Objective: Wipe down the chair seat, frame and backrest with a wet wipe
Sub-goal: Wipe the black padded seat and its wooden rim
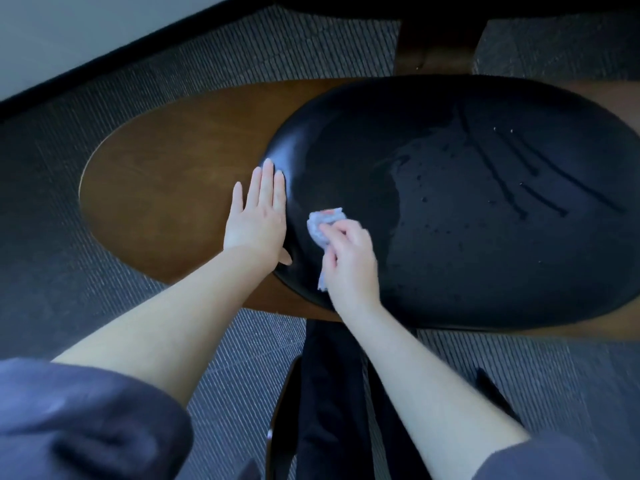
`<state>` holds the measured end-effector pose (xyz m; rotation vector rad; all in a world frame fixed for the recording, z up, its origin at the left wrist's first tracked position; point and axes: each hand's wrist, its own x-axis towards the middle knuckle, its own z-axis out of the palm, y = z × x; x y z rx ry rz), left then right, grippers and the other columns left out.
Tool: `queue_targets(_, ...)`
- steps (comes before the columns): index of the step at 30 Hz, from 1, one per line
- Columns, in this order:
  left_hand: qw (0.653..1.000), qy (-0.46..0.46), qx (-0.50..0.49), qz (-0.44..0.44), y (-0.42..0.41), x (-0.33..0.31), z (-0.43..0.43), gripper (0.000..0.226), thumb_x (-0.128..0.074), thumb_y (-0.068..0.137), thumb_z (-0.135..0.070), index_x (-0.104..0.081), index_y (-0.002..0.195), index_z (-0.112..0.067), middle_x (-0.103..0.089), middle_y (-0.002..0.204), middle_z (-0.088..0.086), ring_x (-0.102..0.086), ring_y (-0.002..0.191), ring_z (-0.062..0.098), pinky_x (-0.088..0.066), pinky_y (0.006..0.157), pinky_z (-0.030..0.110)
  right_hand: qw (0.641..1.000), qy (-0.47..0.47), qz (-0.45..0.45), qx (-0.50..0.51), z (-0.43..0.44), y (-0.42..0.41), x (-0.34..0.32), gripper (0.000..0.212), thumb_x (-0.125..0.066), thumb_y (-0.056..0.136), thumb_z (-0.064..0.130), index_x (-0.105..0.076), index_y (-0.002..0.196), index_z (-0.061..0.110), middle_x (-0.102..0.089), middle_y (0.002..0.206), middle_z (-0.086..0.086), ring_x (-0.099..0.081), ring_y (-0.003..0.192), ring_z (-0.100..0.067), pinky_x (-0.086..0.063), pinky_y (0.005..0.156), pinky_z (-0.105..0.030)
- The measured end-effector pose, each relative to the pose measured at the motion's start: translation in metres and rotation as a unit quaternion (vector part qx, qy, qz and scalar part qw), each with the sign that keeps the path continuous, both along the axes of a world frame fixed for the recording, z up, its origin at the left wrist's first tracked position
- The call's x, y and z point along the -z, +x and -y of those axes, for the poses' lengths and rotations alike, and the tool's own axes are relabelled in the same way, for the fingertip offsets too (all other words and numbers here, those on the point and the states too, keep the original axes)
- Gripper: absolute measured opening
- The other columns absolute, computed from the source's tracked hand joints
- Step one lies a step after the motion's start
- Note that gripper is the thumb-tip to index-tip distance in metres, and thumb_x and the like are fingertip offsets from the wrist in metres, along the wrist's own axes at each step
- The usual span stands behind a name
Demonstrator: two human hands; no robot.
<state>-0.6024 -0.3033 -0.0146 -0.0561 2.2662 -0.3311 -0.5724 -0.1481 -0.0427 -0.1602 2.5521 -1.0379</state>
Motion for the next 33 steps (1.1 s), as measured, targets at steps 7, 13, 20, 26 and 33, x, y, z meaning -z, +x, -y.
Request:
queue_targets(7, 1.0, 0.012, -0.01, -0.009, -0.001, -0.001, 0.001, 0.133, -0.069, 0.075, -0.062, 0.024, 0.148, -0.001, 0.026, 0.157, 0.019, 0.016, 0.148, 0.031, -0.004, 0.12, 0.049, 0.996, 0.046, 0.02, 0.077, -0.049, -0.006, 0.008, 0.038, -0.05, 0.087, -0.004, -0.066, 0.116, 0.014, -0.054, 0.107, 0.008, -0.048, 0.1, -0.015, -0.046, 0.085, -0.03)
queue_targets(13, 0.999, 0.04, -0.012, -0.017, 0.0, -0.003, 0.003, 0.133, -0.071, 0.073, -0.062, 0.02, 0.15, -0.002, 0.023, 0.159, 0.017, 0.015, 0.149, 0.03, -0.005, 0.12, 0.048, 0.998, -0.021, 0.007, -0.058, -0.021, 0.02, -0.003, 0.037, -0.056, 0.083, -0.006, -0.068, 0.115, 0.01, -0.058, 0.108, -0.001, -0.05, 0.095, -0.018, -0.043, 0.08, -0.022)
queue_targets(20, 0.997, 0.077, -0.001, -0.024, 0.0, -0.013, 0.006, 0.134, -0.075, 0.07, -0.06, 0.014, 0.151, -0.001, 0.018, 0.16, 0.019, 0.011, 0.149, 0.032, -0.008, 0.121, 0.048, 0.994, 0.054, 0.028, 0.089, -0.068, 0.002, 0.005, 0.04, -0.052, 0.086, -0.004, -0.067, 0.116, 0.016, -0.05, 0.106, 0.012, -0.051, 0.101, -0.015, -0.047, 0.084, -0.027)
queue_targets(26, 0.993, 0.12, 0.013, 0.0, -0.009, -0.016, -0.01, 0.125, -0.077, 0.072, -0.054, 0.007, 0.154, -0.012, 0.019, 0.159, 0.019, 0.012, 0.148, 0.037, -0.009, 0.12, 0.049, 0.997, 0.009, 0.048, 0.051, -0.062, 0.037, -0.008, 0.038, -0.058, 0.085, -0.004, -0.068, 0.115, 0.016, -0.053, 0.106, 0.011, -0.052, 0.099, -0.012, -0.046, 0.081, -0.023)
queue_targets(33, 0.997, 0.057, 0.044, -0.01, 0.001, 0.0, -0.034, 0.132, -0.075, 0.07, -0.061, 0.017, 0.152, -0.014, 0.025, 0.155, 0.026, 0.015, 0.145, 0.046, -0.006, 0.119, 0.052, 0.986, 0.066, 0.024, 0.152, -0.063, 0.017, -0.001, 0.038, -0.054, 0.078, -0.008, -0.068, 0.108, 0.01, -0.054, 0.108, -0.001, -0.054, 0.099, -0.022, -0.047, 0.082, -0.03)
